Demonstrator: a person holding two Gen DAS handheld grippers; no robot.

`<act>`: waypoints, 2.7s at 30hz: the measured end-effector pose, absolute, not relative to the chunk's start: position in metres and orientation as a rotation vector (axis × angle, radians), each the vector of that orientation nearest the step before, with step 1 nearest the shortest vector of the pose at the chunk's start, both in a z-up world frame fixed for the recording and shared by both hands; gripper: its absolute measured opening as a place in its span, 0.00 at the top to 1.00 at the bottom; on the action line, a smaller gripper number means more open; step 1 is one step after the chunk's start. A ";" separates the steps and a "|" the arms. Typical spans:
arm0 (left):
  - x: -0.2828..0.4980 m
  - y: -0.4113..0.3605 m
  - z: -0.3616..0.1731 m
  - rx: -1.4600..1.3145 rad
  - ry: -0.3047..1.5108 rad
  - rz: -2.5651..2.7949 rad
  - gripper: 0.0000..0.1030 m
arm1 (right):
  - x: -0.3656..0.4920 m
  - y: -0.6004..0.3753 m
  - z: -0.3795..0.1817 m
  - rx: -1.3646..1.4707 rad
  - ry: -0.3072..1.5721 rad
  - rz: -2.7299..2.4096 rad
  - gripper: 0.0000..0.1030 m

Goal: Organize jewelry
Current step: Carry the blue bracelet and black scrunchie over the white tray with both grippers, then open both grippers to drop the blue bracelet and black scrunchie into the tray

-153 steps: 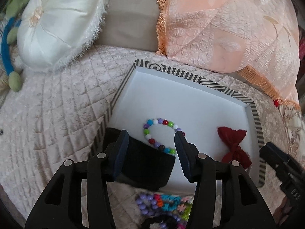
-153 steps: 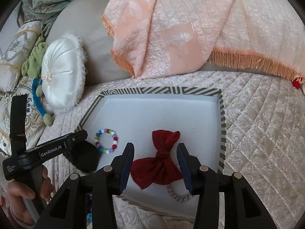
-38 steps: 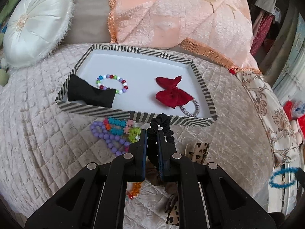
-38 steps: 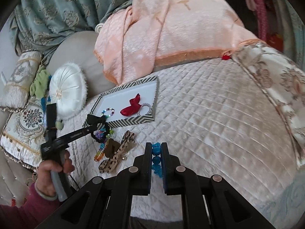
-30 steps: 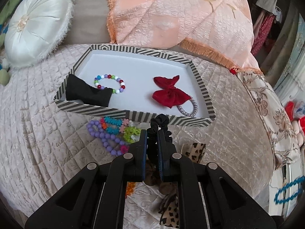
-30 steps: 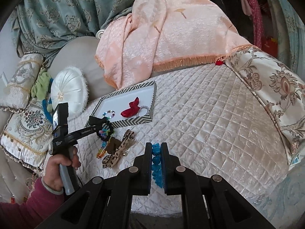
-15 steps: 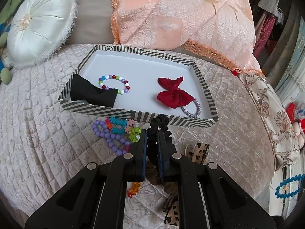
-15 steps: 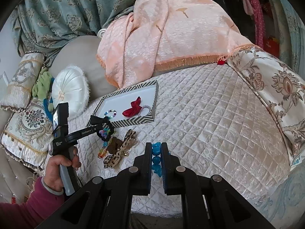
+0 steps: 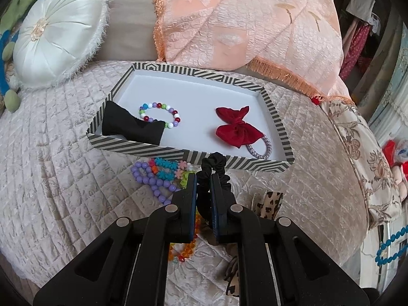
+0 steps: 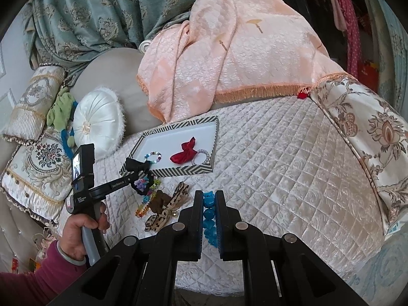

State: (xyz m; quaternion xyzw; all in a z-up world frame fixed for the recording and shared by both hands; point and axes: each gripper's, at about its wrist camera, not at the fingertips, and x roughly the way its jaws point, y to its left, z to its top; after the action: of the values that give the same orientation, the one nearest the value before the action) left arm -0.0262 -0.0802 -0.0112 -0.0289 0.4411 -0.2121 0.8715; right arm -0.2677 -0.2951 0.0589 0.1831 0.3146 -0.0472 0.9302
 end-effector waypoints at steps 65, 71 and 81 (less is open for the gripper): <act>0.156 -0.081 -0.026 -0.001 0.937 -0.244 0.92 | 0.106 -0.249 -0.004 0.331 0.787 0.296 0.92; 0.178 -0.076 -0.047 -0.046 0.995 -0.243 0.92 | 0.129 -0.264 -0.031 0.341 0.848 0.245 0.92; 0.196 -0.067 -0.073 -0.100 1.073 -0.210 0.85 | 0.140 -0.283 -0.073 0.320 0.964 0.144 0.92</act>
State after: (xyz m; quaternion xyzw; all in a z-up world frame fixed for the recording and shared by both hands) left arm 0.1960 -0.0670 -0.0731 -0.0476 0.5101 -0.0996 0.8530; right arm 0.1396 -0.2826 -0.0730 0.1531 0.4613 0.0690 0.8712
